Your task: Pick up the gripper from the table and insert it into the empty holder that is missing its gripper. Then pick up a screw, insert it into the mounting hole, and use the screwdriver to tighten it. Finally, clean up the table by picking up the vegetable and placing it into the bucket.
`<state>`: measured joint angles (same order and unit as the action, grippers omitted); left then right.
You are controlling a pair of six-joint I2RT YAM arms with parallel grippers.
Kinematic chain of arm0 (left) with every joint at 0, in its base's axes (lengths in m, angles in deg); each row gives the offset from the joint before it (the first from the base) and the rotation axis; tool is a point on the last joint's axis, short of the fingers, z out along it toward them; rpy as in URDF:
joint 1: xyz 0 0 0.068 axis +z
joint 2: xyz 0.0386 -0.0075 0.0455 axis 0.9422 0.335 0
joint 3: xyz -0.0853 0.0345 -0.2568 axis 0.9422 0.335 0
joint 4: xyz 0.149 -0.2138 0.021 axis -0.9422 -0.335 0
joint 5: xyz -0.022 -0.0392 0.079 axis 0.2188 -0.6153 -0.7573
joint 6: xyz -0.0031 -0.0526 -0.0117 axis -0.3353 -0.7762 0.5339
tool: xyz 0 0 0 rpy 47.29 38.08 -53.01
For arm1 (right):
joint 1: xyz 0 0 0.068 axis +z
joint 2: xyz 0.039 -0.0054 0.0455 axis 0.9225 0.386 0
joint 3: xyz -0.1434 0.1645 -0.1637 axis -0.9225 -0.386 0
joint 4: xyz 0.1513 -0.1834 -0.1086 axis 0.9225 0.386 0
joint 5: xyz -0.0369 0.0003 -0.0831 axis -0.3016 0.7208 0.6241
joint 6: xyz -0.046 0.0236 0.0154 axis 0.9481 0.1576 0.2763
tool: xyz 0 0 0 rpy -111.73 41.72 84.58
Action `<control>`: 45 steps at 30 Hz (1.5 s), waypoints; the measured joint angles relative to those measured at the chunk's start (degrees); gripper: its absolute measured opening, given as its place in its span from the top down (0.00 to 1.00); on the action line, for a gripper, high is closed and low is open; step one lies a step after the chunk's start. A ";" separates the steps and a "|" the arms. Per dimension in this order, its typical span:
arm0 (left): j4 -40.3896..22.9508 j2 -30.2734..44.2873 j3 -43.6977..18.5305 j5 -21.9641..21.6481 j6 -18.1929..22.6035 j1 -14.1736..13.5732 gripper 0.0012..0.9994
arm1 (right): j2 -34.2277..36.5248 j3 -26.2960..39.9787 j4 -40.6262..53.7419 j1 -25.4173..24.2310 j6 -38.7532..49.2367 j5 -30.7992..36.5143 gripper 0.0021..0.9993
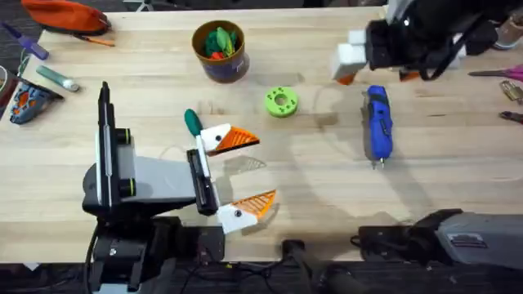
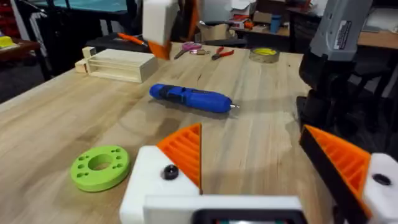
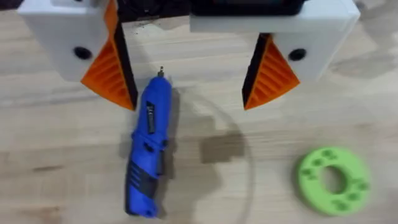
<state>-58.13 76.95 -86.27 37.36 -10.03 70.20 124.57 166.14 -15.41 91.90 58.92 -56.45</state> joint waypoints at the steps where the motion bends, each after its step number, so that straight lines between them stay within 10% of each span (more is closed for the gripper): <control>1: 0.00 0.00 0.00 0.00 0.00 0.00 0.01 | -0.04 -1.75 -0.81 -1.30 -0.35 -0.01 0.03; 14: 0.00 0.00 0.00 0.00 0.00 0.00 0.01 | 0.48 -13.09 -7.17 -14.27 0.68 -5.43 0.03; 45: 0.00 0.00 0.00 0.00 0.00 0.00 0.01 | 1.97 -18.01 -12.20 -20.55 1.82 -6.71 0.03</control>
<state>-58.13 76.95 -86.27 37.36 -10.02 70.20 126.54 148.13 -27.61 71.35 60.74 -63.16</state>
